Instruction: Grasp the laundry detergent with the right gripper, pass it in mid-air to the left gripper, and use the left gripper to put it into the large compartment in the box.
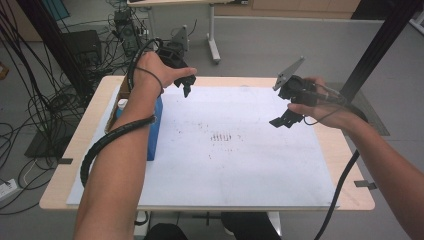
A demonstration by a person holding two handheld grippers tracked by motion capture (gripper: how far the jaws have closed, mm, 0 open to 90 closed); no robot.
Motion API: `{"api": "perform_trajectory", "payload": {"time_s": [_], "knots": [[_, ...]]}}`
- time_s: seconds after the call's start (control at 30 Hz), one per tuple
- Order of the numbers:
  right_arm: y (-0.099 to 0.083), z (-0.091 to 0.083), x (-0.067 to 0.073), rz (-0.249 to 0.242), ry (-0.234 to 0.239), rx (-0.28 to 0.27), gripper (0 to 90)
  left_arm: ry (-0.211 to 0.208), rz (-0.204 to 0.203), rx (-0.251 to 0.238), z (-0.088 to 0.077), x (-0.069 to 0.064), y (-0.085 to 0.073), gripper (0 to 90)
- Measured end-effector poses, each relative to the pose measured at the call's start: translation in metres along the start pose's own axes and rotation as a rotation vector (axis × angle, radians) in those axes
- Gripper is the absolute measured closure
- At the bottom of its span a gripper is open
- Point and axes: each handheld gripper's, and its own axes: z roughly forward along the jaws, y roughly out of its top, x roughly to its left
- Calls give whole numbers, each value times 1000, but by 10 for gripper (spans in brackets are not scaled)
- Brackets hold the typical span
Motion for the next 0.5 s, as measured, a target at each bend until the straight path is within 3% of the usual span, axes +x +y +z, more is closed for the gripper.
{"api": "perform_trajectory", "payload": {"time_s": [0.5], "knots": [[4, 3, 5, -18, 4, 4, 6, -8, -1, 18, 7, 0, -6, 183]]}}
